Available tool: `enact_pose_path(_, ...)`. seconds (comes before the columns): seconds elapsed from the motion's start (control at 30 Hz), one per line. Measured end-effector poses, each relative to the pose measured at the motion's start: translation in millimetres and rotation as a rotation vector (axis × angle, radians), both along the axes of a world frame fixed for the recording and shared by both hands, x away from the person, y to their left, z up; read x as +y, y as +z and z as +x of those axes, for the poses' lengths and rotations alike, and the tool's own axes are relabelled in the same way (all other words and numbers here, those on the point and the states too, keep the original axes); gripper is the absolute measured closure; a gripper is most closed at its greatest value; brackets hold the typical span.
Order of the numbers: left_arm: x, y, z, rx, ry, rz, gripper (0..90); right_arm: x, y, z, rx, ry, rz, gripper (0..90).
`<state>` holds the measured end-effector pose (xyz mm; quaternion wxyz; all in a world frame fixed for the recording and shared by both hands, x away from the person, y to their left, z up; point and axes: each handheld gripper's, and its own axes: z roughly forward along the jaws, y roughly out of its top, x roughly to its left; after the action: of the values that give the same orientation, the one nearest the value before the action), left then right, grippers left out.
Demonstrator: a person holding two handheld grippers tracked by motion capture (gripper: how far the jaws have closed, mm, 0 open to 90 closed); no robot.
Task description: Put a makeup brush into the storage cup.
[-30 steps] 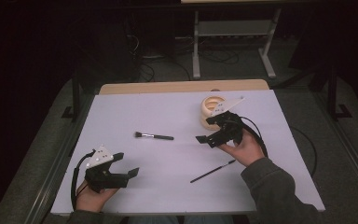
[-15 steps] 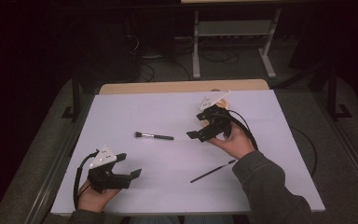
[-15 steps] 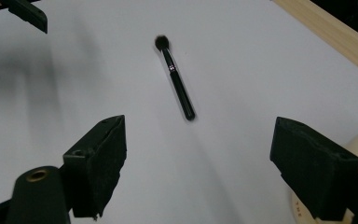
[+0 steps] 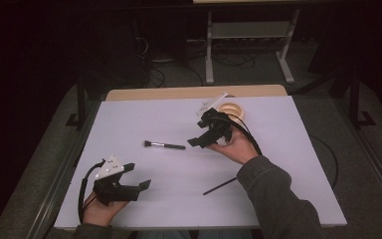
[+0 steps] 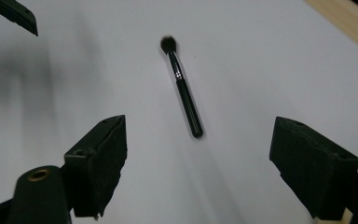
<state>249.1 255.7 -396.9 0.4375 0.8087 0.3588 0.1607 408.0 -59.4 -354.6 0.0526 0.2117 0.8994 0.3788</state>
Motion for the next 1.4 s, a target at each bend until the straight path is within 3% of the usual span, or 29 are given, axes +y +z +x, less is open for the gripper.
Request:
enact_pose_path(0.03,0.0,0.0,0.0,0.000,0.000,0.000,18.1,2.6,-1.7,2.4,-0.013,0.016,-0.009,18.1)
enact_pose_path(0.23,-1.0,-0.7,1.0,0.002,-0.005,0.001,18.1,19.7,-6.3,9.2,0.004,0.029,-0.016,20.2)
enact_pose_path(0.4,-0.9,-0.4,1.0,0.003,-0.003,-0.001,18.1,38.8,-14.2,18.3,0.025,0.039,-0.051,21.6)
enact_pose_path(0.67,-0.9,-0.6,1.2,0.004,0.002,-0.006,17.7,61.2,-21.6,27.5,0.022,0.071,-0.084,24.1)
enact_pose_path(0.83,-0.9,0.2,0.7,0.004,0.000,-0.016,17.7,67.2,-26.4,30.6,0.022,0.069,-0.104,26.1)
enact_pose_path(1.0,-1.7,0.5,1.9,0.001,-0.007,-0.007,17.7,75.2,-37.9,35.0,0.060,0.069,-0.103,30.4)
enact_pose_path(1.13,-2.4,-0.5,1.0,0.011,-0.007,-0.005,17.7,79.0,-44.4,36.8,0.058,0.072,-0.139,32.6)
enact_pose_path(1.4,-2.2,0.3,1.9,0.002,-0.010,-0.004,17.7,83.2,-55.6,40.7,0.072,0.087,-0.167,40.6)
